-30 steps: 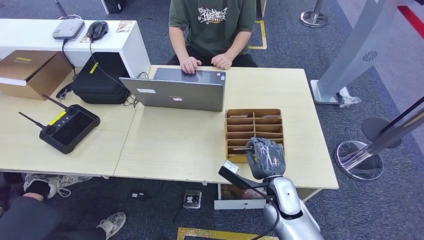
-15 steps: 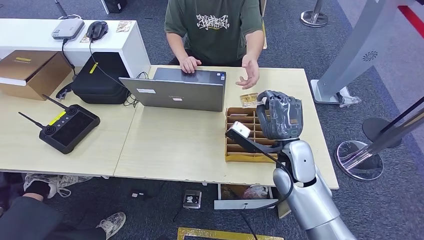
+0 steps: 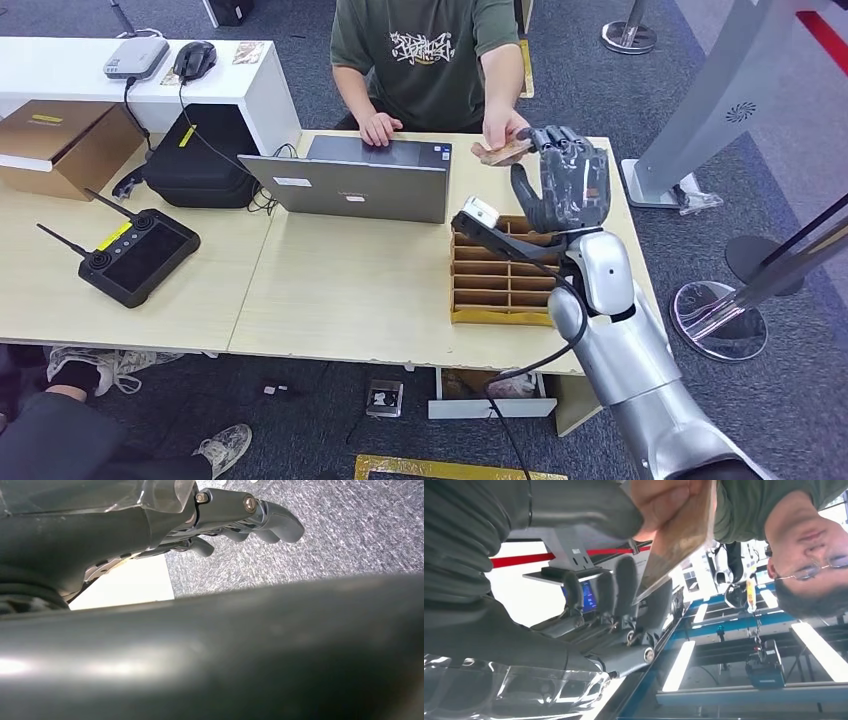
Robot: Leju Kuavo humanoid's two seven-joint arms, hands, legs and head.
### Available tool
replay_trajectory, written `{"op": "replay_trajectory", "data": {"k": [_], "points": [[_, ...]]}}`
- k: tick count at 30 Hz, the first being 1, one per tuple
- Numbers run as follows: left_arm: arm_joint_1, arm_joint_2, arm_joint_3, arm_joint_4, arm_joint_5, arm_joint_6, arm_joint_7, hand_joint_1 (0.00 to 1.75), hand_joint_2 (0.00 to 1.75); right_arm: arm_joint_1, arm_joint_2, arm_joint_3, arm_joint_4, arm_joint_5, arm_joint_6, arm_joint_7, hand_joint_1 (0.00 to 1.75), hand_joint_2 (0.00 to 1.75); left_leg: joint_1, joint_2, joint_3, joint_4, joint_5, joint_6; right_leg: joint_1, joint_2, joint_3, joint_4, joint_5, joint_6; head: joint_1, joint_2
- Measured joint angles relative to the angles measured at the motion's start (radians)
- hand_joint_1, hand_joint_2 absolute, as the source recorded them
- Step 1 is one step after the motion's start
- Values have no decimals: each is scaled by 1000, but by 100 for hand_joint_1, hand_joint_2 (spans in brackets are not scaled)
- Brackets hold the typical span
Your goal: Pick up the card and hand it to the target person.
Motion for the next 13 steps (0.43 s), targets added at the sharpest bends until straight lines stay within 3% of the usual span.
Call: {"op": "replay_trajectory", "data": {"k": [13], "points": [[0, 0, 0, 0, -4, -6, 2, 0, 0, -2, 2, 0, 67, 0, -69, 0, 0, 175, 0, 0, 0, 0, 0, 0, 0, 0, 0, 0, 0, 0, 0, 0]]}}
